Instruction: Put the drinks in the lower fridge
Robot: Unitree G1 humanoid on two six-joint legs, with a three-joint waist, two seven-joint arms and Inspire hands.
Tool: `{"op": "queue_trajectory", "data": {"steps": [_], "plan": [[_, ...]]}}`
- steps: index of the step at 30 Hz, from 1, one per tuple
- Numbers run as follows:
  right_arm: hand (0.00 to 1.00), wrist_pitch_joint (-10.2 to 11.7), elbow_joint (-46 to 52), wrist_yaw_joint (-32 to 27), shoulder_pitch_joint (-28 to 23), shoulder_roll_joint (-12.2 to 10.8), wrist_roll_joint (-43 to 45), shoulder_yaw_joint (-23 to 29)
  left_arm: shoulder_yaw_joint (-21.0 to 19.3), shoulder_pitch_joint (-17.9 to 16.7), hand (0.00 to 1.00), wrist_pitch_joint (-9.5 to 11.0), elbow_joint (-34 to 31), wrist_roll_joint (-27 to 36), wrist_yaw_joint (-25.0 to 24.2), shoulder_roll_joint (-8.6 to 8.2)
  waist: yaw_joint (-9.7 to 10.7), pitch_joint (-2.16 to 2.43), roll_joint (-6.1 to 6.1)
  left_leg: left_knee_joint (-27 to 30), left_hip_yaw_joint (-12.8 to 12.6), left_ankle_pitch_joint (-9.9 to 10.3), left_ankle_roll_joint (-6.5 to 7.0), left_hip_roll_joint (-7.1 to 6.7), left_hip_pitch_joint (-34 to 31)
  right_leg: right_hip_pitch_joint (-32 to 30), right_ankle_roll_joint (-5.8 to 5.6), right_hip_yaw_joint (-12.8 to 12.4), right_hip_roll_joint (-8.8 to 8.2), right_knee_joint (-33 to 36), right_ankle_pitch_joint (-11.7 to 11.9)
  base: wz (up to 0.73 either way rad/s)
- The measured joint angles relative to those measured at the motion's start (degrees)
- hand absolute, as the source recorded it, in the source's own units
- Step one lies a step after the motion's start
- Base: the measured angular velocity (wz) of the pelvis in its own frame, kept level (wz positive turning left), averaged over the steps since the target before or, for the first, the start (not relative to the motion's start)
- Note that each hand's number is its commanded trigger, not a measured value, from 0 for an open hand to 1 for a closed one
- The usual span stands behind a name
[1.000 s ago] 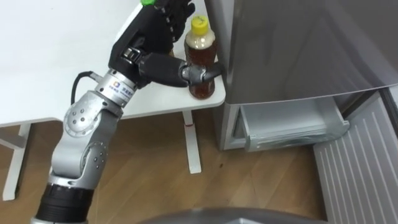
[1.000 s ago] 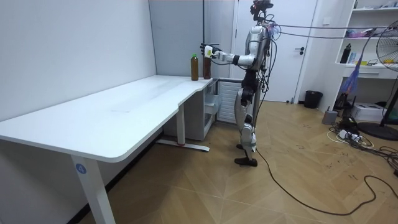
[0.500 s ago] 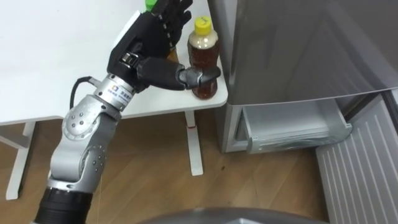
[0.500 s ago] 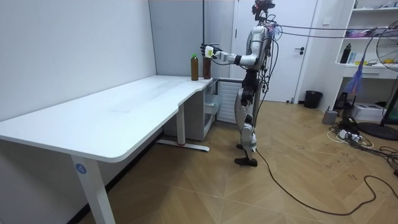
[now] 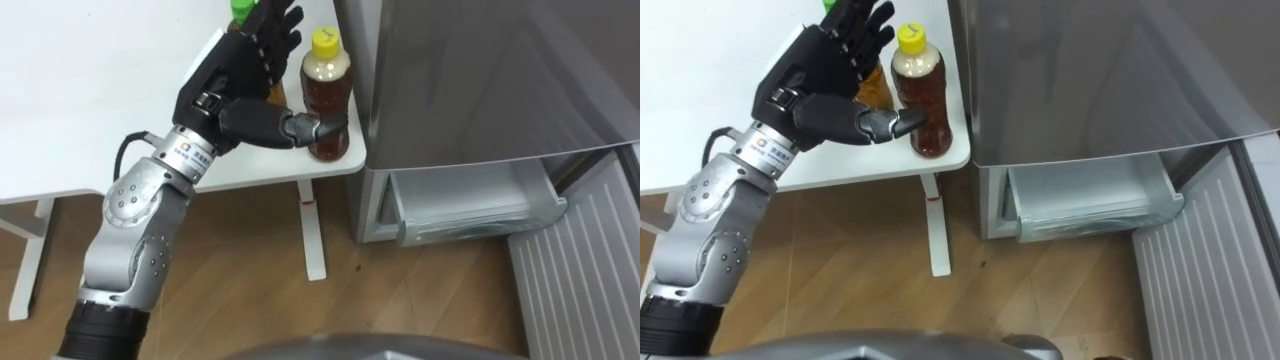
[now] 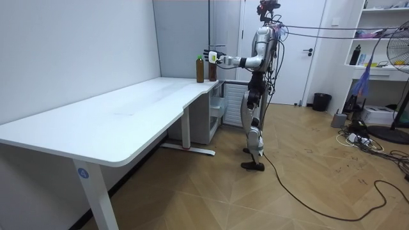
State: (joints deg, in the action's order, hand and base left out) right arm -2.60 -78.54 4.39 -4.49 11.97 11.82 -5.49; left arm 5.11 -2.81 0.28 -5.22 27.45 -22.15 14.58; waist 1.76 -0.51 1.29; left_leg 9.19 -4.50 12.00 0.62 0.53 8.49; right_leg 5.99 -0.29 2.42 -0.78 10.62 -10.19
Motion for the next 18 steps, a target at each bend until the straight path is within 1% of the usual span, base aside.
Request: {"op": "queue_trajectory", "data": {"steps": [5, 9, 14, 18], "plan": [[0.0, -0.02, 0.12, 0.05, -0.01, -0.02, 0.01, 0.01, 0.0, 0.0, 0.0, 0.0, 0.63, -0.02, 0.75, -0.01, 0.2, -0.06, 0.2, -0.01, 0.06, 0.0, 0.0, 0.0, -0.11, -0.05, 0.0, 0.01, 0.0, -0.01, -0.02, 0.0], [0.0, -0.04, 0.11, 0.05, 0.34, -0.04, 0.25, 0.03, 0.02, 0.01, 0.0, 0.0, 0.84, -0.19, 1.88, -0.04, 1.35, -0.07, 0.21, 0.0, 0.16, 0.01, 0.0, 0.0, 0.06, -0.28, 0.0, 0.01, 0.02, 0.05, -0.02, 0.0], [0.0, -1.24, 0.11, -0.11, 0.6, -0.07, 0.31, 0.02, 0.35, 0.01, 0.0, 0.0, 0.92, -0.19, 2.11, -0.11, 2.5, -0.08, 0.2, 0.02, 0.16, 0.01, -0.01, 0.0, -0.06, -0.44, 0.0, 0.01, 0.02, 0.12, -0.02, 0.0], [0.0, -1.23, 0.12, -0.55, 0.58, -0.15, 0.58, 0.02, 0.44, 0.03, 0.0, 0.0, 0.96, -0.18, 3.1, -0.44, 2.85, -0.13, 0.13, 0.1, 0.12, 0.01, 0.0, 0.0, -0.11, -0.51, 0.0, -0.02, 0.01, 0.11, -0.02, 0.0]]}}
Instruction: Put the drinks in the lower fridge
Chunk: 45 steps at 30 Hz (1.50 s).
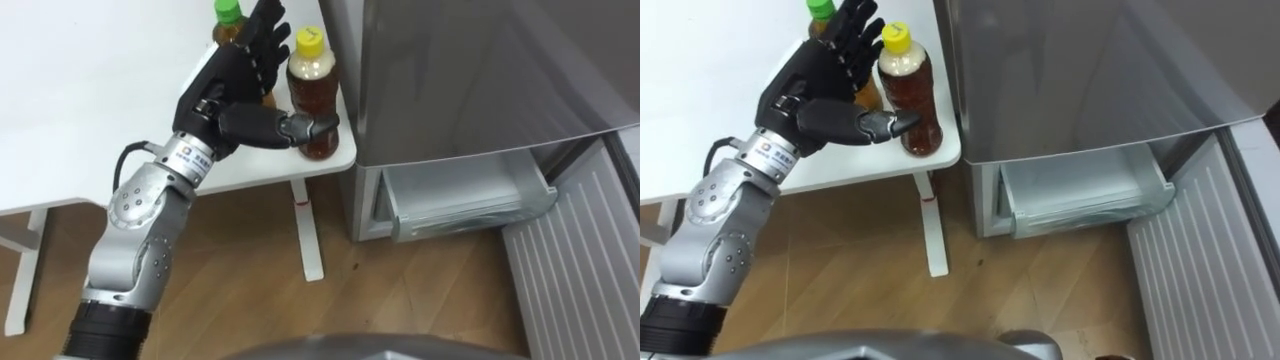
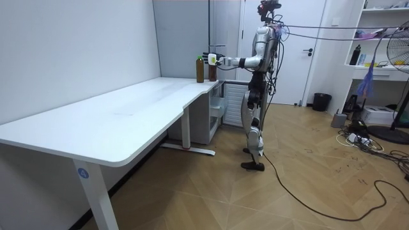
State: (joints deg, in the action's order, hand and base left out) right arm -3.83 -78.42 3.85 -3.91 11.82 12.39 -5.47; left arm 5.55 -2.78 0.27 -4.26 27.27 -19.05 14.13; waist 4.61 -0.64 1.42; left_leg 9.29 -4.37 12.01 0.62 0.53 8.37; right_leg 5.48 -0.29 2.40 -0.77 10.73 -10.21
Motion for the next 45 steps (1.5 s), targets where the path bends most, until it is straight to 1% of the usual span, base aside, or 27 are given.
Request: {"op": "queue_trajectory", "data": {"steps": [11, 18, 22, 30, 31, 32, 33, 34, 35, 42, 45], "plan": [[0.0, -0.01, 0.81, 0.73, -0.01, -0.05, 2.49, -0.02, 0.39, 0.24, 0.0, -0.36, 0.02, 0.09, 0.3, 0.06, 0.39, -0.11, 0.08, -0.01, 0.03, 0.0, 0.0, -0.02, -0.61, -0.53, 0.02, 0.02, -0.01, -0.04, -0.01, 0.0], [0.0, 0.01, 0.84, 1.13, 0.2, -0.05, 3.69, 0.02, 0.66, 0.5, 0.0, -0.36, 0.0, 0.12, 0.24, 0.35, 1.78, -0.16, 0.09, -0.04, -0.05, 0.0, 0.0, -0.04, -0.84, -0.71, -0.01, -0.14, -0.02, -0.07, -0.06, 0.0], [0.0, -0.02, 0.81, 1.37, 0.24, -0.05, 4.1, 0.04, 1.96, 2.25, 0.0, -0.37, 0.02, 0.1, -0.12, 0.57, 1.8, -0.28, -0.08, -0.04, -0.1, 0.0, 0.0, -0.09, -0.78, -0.78, -0.03, -0.6, -0.01, -0.06, -0.08, 0.0], [0.0, -0.35, 0.85, 2.73, 0.26, -0.05, 4.15, 0.04, 2.58, 3.59, 0.0, -0.65, 0.02, 0.11, -0.78, 0.57, 1.78, -0.28, -0.1, -0.02, -0.15, 0.0, 0.0, -0.1, -0.75, -0.85, -0.04, -0.64, 0.02, -0.02, -0.1, 0.0], [0.0, -0.56, 0.87, 2.78, 0.27, -0.05, 4.15, 0.04, 2.58, 3.66, 0.07, -0.7, 0.02, 0.11, -0.81, 0.56, 1.78, -0.28, -0.1, -0.02, -0.15, 0.0, 0.0, -0.1, -0.75, -0.85, -0.04, -0.64, 0.02, -0.01, -0.1, 0.0], [0.0, -0.87, 0.88, 2.91, 0.31, -0.04, 4.16, 0.05, 2.58, 3.75, 0.42, -0.74, 0.02, 0.11, -0.86, 0.56, 1.77, -0.28, -0.11, -0.02, -0.16, 0.0, 0.0, -0.1, -0.75, -0.85, -0.04, -0.64, 0.02, -0.01, -0.1, 0.0], [0.0, -1.09, 0.89, 3.07, 0.34, -0.02, 4.16, 0.05, 2.58, 3.81, 0.56, -0.76, 0.02, 0.11, -0.95, 0.56, 1.77, -0.28, -0.12, -0.02, -0.16, 0.0, 0.0, -0.1, -0.75, -0.86, -0.04, -0.64, 0.02, 0.0, -0.1, 0.0], [0.0, -1.17, 0.88, 3.18, 0.33, -0.02, 4.16, 0.05, 2.58, 3.84, 0.95, -0.77, 0.02, 0.11, -1.19, 0.57, 1.77, -0.27, -0.12, -0.02, -0.16, 0.0, 0.0, -0.1, -0.75, -0.85, -0.04, -0.64, 0.02, 0.0, -0.1, 0.0], [0.0, -1.18, 0.88, 3.21, 0.34, -0.02, 4.16, 0.04, 2.58, 3.85, 1.0, -0.77, 0.02, 0.11, -1.31, 0.57, 1.77, -0.28, -0.12, -0.01, -0.16, 0.0, 0.0, -0.1, -0.75, -0.85, -0.04, -0.65, 0.02, 0.0, -0.1, 0.0], [0.0, -1.18, 0.79, 3.33, 0.63, -0.02, 4.13, 0.02, 2.79, 4.25, 1.0, -0.81, 0.02, 0.1, -1.55, 0.56, 1.79, -0.27, -0.17, 0.16, -0.16, -0.01, 0.01, -0.12, -0.67, -0.75, -0.04, -0.72, -0.01, 0.03, -0.1, 0.0], [0.0, -1.25, 0.81, 3.28, 0.61, -0.04, 3.93, -0.02, 3.26, 4.28, 1.0, -0.82, 0.07, 0.11, -0.76, 0.59, 1.75, -0.29, -0.19, 0.22, -0.17, -0.01, 0.01, -0.13, -0.82, -0.85, -0.06, -0.71, -0.03, 0.04, -0.15, 0.0]]}}
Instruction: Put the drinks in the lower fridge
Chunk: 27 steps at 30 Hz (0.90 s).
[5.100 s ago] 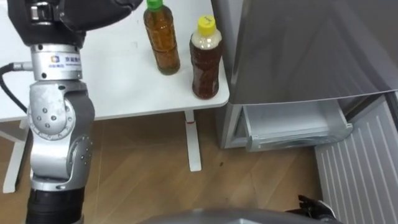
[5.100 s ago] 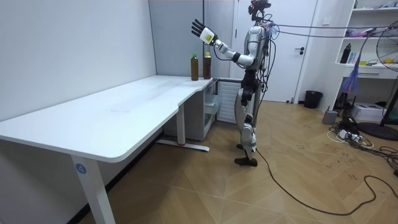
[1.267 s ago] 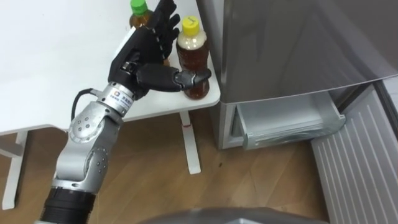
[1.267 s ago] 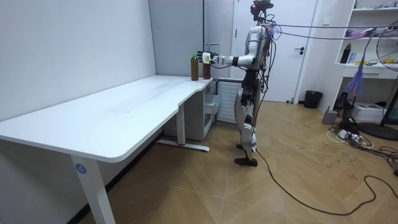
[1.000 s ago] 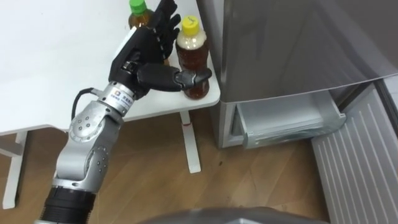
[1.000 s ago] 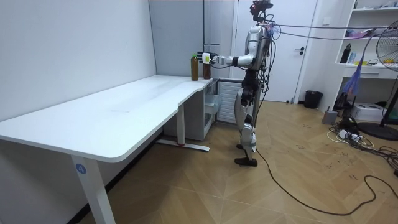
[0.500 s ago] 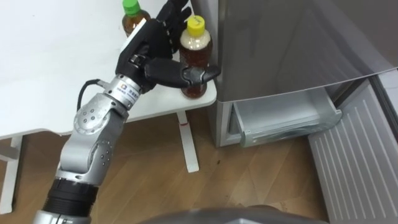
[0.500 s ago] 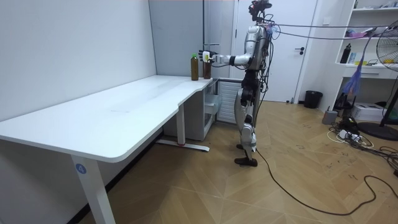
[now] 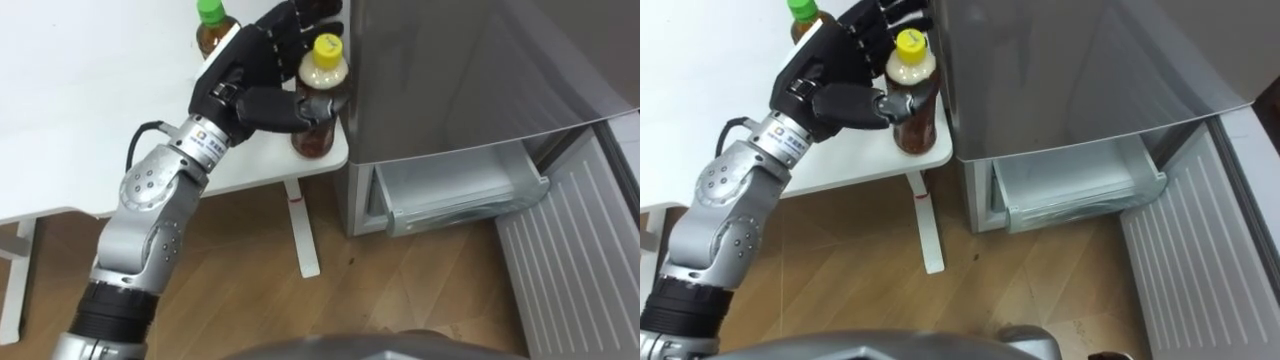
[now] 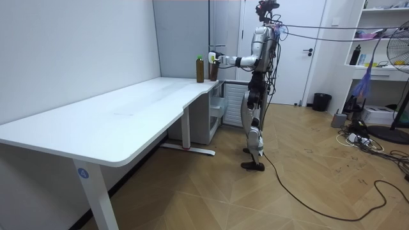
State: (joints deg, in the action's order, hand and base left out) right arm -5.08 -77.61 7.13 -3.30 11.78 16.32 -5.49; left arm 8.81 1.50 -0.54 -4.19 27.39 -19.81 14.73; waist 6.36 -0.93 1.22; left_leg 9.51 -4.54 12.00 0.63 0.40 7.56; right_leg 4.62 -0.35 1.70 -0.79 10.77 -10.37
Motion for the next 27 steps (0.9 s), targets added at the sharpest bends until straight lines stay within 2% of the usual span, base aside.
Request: {"op": "queue_trajectory", "data": {"steps": [9, 21, 23, 25, 27], "plan": [[0.0, 0.02, 0.14, -0.38, 0.09, 0.0, -0.54, -0.65, 3.3, 0.69, 1.0, -0.01, 1.42, 1.21, -0.03, 0.21, 0.02, 0.03, -0.03, 0.03, -0.01, 0.0, 0.0, -0.02, 0.02, 0.02, 0.0, -0.14, 0.02, 0.01, -0.15, 0.0], [0.0, -0.76, 0.48, 0.03, 0.06, -0.09, -0.3, -1.13, 4.72, 0.71, 1.0, -0.01, 1.2, 1.05, -0.74, 0.3, 0.33, 0.29, -0.02, 0.07, -0.05, 0.0, 0.0, -0.03, 0.13, 0.11, 0.01, -0.07, 0.0, 0.08, -0.14, 0.0], [0.0, -0.75, 0.94, 0.1, 0.02, -0.09, -0.3, -1.12, 5.25, 0.7, 1.0, -0.58, 1.21, 1.02, -0.76, 0.41, 0.38, 0.28, -0.06, 0.08, -0.06, 0.0, 0.0, -0.03, 0.14, 0.09, 0.01, -0.11, 0.0, 0.1, -0.14, 0.0], [0.0, -0.67, 1.58, 0.22, 0.07, -0.08, -0.3, -1.12, 6.29, 0.69, 1.0, -2.15, 1.22, 0.45, -0.84, 1.15, 0.62, 0.18, -0.21, 0.1, -0.05, 0.0, 0.0, -0.02, 0.12, 0.03, 0.01, -0.12, 0.01, 0.08, -0.14, 0.0], [0.0, -0.47, 1.94, 0.22, 0.07, -0.05, -0.33, -1.12, 7.03, 0.7, 1.0, -2.58, 1.22, 0.44, -0.84, 1.72, 0.92, 0.11, -0.32, 0.11, -0.04, 0.0, 0.0, -0.02, 0.06, 0.0, 0.01, -0.1, 0.02, 0.06, -0.14, 0.0]]}}
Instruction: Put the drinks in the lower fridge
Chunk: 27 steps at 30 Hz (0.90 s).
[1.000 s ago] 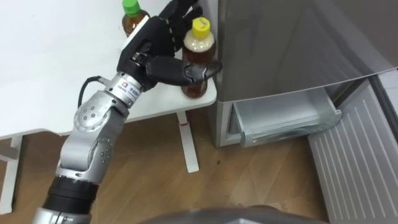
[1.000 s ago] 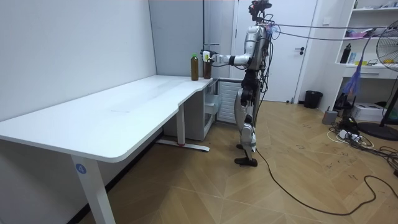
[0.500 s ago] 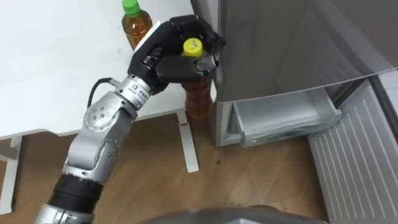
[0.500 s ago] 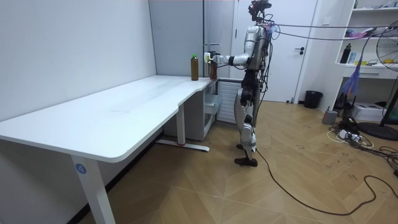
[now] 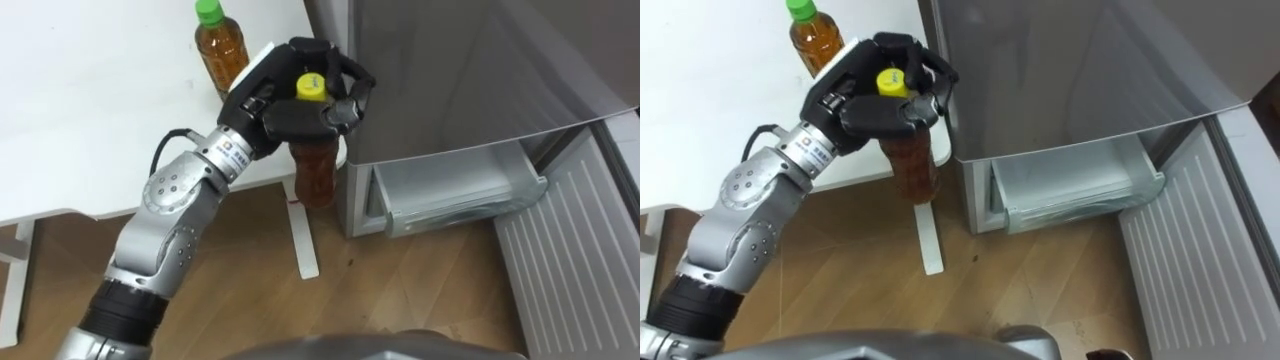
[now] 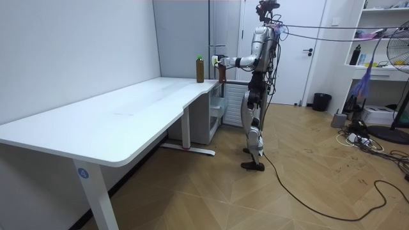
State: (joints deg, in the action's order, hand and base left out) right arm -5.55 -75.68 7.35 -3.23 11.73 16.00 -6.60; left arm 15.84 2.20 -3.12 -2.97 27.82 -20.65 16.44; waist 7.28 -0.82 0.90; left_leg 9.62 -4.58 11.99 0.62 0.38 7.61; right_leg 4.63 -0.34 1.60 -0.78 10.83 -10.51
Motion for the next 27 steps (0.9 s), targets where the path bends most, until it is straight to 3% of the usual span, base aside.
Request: {"op": "queue_trajectory", "data": {"steps": [8, 15, 22, 27], "plan": [[0.0, 0.71, 0.28, -0.26, -0.02, 0.03, -0.95, -0.02, 0.07, 0.1, 1.0, -0.34, -0.01, 0.17, -0.01, 0.06, 0.35, 0.04, 0.0, 0.0, -0.01, 0.0, 0.0, 0.0, -0.04, 0.04, 0.01, -0.11, 0.02, -0.04, 0.01, 0.0], [0.0, 0.86, 1.54, -1.49, 1.15, -0.13, -5.33, 0.04, -0.05, 0.97, 1.0, -0.34, 0.0, 1.72, -0.19, -1.15, -0.08, 0.1, -0.18, -0.01, -0.17, 0.0, 0.0, 0.03, 0.18, 0.14, 0.07, -0.45, 0.09, -0.05, 0.06, -0.02], [0.0, 1.27, 10.75, -4.02, 1.07, 0.27, -4.54, -3.59, 0.1, 0.97, 1.0, -0.27, -0.15, 2.63, -0.04, -4.17, -3.04, 0.1, -0.53, -0.03, -1.42, 0.0, 0.0, 0.27, -0.21, -0.8, 0.18, -1.14, 0.21, 0.16, 0.34, -0.07], [0.0, 2.97, 16.92, -3.5, 1.04, 0.72, -4.46, -4.49, 0.0, 0.98, 1.0, 1.03, -0.15, 7.64, -0.02, -4.43, -4.38, 0.09, -0.88, -0.02, -1.44, 0.0, -0.01, 0.32, -0.34, -0.86, 0.19, -1.18, 0.26, 0.6, 0.35, -0.02]]}}
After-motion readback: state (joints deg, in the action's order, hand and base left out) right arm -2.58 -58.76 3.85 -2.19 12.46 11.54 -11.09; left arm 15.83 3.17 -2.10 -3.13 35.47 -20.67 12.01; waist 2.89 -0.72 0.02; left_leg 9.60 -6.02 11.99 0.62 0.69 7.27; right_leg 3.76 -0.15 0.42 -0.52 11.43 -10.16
